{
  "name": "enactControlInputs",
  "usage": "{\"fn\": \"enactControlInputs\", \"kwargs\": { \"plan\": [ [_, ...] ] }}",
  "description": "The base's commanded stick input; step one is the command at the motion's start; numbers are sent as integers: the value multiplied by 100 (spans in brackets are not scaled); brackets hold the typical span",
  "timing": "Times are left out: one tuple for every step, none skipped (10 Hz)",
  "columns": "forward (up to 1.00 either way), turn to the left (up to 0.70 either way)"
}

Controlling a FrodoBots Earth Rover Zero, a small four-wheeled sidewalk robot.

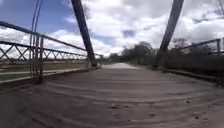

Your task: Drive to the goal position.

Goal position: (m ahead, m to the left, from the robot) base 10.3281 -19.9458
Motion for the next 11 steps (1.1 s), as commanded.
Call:
{"fn": "enactControlInputs", "kwargs": {
  "plan": [
    [100,0],
    [100,0],
    [100,0],
    [100,0],
    [100,0],
    [100,0],
    [100,-11],
    [100,-26],
    [100,-40],
    [100,-39],
    [100,-15]
  ]
}}
